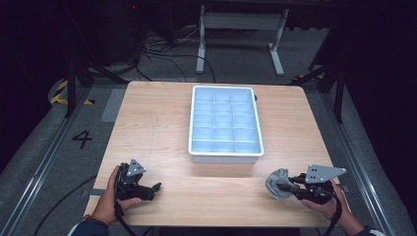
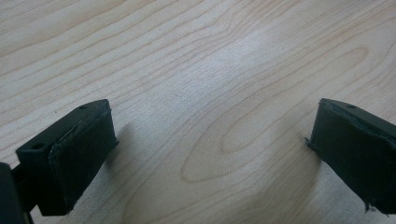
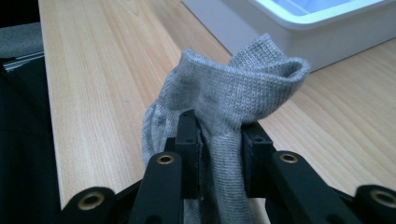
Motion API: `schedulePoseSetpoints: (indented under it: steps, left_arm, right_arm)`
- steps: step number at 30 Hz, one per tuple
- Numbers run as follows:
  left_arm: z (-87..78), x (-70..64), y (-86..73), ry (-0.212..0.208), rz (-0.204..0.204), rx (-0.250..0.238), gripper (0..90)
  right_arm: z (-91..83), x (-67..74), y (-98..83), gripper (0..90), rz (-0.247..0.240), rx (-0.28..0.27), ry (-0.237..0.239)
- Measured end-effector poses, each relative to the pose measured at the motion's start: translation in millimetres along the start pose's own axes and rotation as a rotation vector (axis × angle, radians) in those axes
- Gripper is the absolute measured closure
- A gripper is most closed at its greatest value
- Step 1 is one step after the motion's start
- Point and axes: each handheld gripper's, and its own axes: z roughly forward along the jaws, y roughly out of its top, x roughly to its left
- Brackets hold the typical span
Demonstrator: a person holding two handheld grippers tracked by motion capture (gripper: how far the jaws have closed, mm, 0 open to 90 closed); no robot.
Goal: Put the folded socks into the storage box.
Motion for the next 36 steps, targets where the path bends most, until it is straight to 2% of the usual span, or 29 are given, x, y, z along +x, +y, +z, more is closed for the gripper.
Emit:
schedulePoseSetpoints:
  steps: [5,16,25,36]
  left_arm:
    - [0.3,-0.1,0.2,0.0,-0.002,-0.003,0.5]
    - [0.9,-0.8,0.6,0.002,-0.017,-0.002,0.5]
    - [0.8,-0.7,0.7,0.002,-0.015,-0.002,0.5]
    - [0.7,-0.6,0.7,0.003,-0.014,-0.001,0.5]
  right_arm:
    - [-3.3,-4.9,0.7,73.6,0.004,-0.012,-0.016]
    - [-21.5,-27.4,15.1,73.8,0.001,-0.061,-0.06]
    - [-24.4,-40.9,23.3,73.7,0.003,-0.074,-0.095]
    - [-24.7,-51.8,32.9,73.6,-0.003,-0.093,-0.102]
